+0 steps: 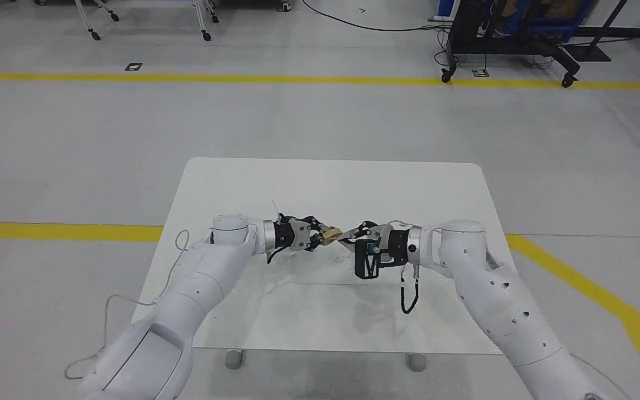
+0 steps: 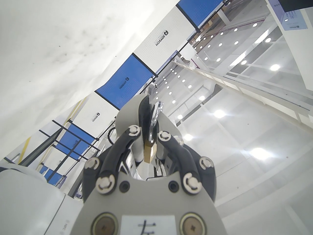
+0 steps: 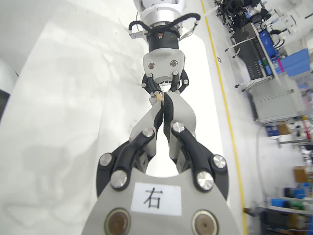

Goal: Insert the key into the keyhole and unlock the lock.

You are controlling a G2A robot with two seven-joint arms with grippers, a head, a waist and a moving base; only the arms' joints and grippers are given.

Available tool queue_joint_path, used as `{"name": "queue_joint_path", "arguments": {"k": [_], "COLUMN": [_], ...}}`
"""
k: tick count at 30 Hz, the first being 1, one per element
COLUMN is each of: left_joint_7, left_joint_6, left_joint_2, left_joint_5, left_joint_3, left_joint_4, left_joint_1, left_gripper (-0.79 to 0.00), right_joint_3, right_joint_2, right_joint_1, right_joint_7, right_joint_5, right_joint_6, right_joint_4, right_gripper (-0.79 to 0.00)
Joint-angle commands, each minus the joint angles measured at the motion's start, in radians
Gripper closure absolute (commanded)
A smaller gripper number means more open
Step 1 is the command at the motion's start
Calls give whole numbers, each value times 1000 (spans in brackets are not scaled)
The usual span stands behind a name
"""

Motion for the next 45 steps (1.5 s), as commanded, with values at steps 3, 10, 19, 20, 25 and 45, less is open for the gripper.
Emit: {"name": "queue_joint_path", "arguments": {"k": [3, 10, 19, 20, 25, 45], "left_joint_7": [19, 51, 92, 93, 95, 91], "left_joint_6": [-2, -6, 14, 18, 25, 39], "left_joint_2": [2, 11, 16, 17, 20, 26], "left_joint_5": [17, 36, 64, 66, 77, 92], "left_joint_3": [-5, -26, -33, -33, -39, -59], "left_joint_4": [-7, -33, -95, -101, -118, -159], "left_joint_1": [-2, 5, 34, 37, 44, 69], "left_gripper": [0, 0, 0, 0, 0, 0], "right_joint_3": [4, -29, -123, -131, -155, -192], "right_joint_2": [28, 45, 29, 28, 21, 5], "right_joint_1": [-43, -122, -119, -114, -93, -65], "right_joint_7": [28, 164, 273, 282, 310, 383], "right_joint_5": [-229, -420, -457, -461, -461, -447], "right_joint_6": [34, 77, 116, 117, 110, 92], "right_joint_4": [-136, -261, -280, -276, -259, -235], "right_gripper": [0, 0, 0, 0, 0, 0]}}
